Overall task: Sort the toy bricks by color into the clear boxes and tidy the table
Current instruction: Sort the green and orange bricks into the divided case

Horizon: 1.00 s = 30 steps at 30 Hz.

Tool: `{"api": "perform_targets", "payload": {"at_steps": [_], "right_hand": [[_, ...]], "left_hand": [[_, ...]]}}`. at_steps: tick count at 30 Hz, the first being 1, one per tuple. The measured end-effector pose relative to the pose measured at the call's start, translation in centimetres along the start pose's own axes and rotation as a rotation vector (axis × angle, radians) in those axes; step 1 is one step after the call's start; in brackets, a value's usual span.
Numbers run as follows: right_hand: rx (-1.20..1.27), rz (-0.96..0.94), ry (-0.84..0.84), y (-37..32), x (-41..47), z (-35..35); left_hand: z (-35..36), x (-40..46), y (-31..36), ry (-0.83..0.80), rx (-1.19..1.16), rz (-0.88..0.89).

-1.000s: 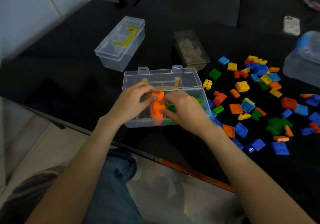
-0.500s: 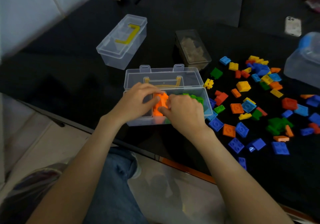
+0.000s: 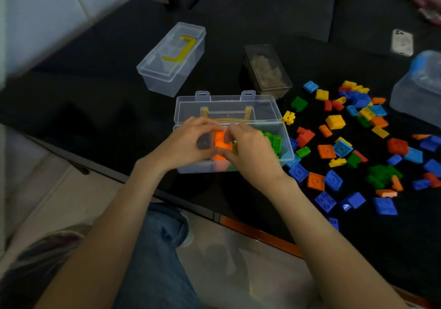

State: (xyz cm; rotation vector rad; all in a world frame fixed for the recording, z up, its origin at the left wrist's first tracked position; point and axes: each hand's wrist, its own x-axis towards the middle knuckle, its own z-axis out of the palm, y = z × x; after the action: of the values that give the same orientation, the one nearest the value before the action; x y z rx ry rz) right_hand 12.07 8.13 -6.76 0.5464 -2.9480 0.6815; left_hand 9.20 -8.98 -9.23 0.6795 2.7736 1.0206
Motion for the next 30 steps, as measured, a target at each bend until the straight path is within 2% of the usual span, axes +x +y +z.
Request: {"api": "perform_targets", "payload": {"at_steps": [2, 6, 9, 15, 19, 30], "right_hand": [[0.007, -0.020, -0.016, 0.0, 0.2, -0.3], [0.190, 0.115, 0.162, 1.1, -0.4, -1.0], [0.211, 0.160, 0.189, 1.3, -0.9, -0.7], [0.119, 0.091, 0.225, 0.3, -0.3, 0.6], [0.096, 0.090, 0.189, 0.6, 0.1, 0.3], [0.539, 0.231, 0.167, 0.8, -0.9, 0.7]], "left_hand": [[-0.2, 0.0, -0.1, -0.023, 0.023, 0.006], [-0.1, -0.2, -0.3, -0.042, 0.075, -0.004], [0.3, -0.4, -0.2, -0.002, 0.074, 0.002], [0.2, 0.6, 0.2, 0.106, 0.192, 0.055], [0.1, 1.3, 0.1, 0.146, 0.187, 0.013], [0.5, -0.3, -0.5, 0.076, 0.156, 0.075]]}}
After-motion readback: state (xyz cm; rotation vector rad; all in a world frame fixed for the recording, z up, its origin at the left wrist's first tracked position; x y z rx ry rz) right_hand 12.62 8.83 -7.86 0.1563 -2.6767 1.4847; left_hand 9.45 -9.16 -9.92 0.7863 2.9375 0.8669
